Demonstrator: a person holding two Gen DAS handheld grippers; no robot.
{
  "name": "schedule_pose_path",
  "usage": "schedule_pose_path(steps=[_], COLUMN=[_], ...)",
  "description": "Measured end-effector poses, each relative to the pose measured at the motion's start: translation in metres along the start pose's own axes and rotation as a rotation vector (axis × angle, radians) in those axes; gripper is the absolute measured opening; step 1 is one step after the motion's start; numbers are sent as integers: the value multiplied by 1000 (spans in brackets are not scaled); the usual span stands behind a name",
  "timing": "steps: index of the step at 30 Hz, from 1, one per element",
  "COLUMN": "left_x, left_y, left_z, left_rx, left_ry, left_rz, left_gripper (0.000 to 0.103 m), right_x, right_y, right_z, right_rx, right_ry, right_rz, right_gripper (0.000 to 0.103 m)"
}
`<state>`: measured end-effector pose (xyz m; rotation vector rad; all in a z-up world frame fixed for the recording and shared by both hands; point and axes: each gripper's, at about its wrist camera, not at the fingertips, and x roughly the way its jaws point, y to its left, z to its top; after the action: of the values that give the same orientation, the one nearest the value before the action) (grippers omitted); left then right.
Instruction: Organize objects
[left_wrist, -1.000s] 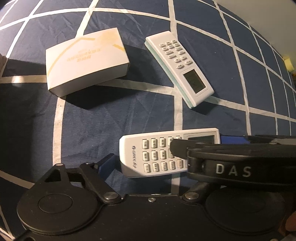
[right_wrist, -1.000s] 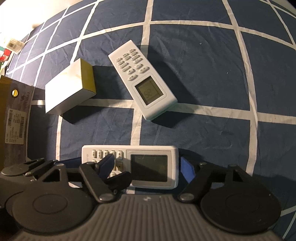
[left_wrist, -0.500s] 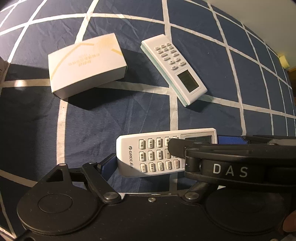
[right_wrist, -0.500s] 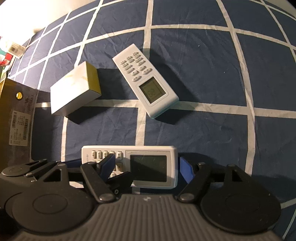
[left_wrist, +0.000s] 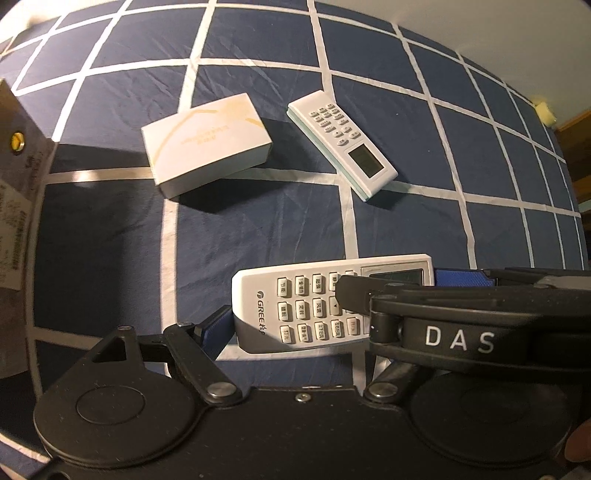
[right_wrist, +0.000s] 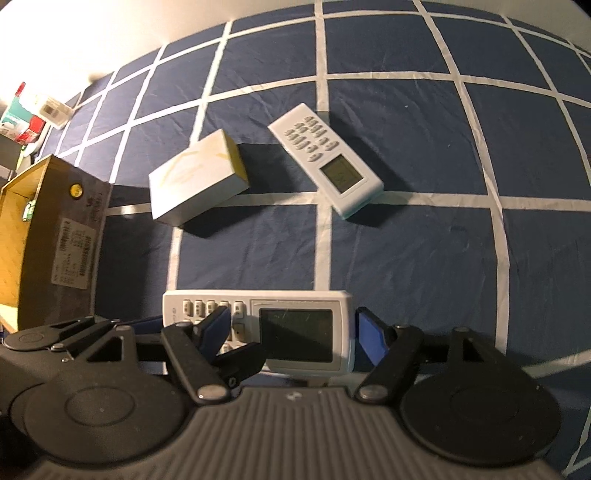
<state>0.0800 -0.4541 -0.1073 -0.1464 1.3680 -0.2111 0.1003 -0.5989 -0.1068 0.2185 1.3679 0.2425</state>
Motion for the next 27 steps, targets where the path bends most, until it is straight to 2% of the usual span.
schedule_pose_path(steps=[10,17,27], left_x=[-42,-70,-109], left_y=[20,51,108], left_z=[-23,-36,-34], left_rx=[34,44,64], left_ry=[-51,-76,-113], left_rz=[8,13,27], left_gripper=[78,78,78], right_x=[-27,-35,-37], right_y=[40,81,151], right_z=[-27,-40,-44], right_rx=[6,2,0], right_ry=[-62,-90,-132], right_rz=[4,9,21], right_gripper=[73,73,73])
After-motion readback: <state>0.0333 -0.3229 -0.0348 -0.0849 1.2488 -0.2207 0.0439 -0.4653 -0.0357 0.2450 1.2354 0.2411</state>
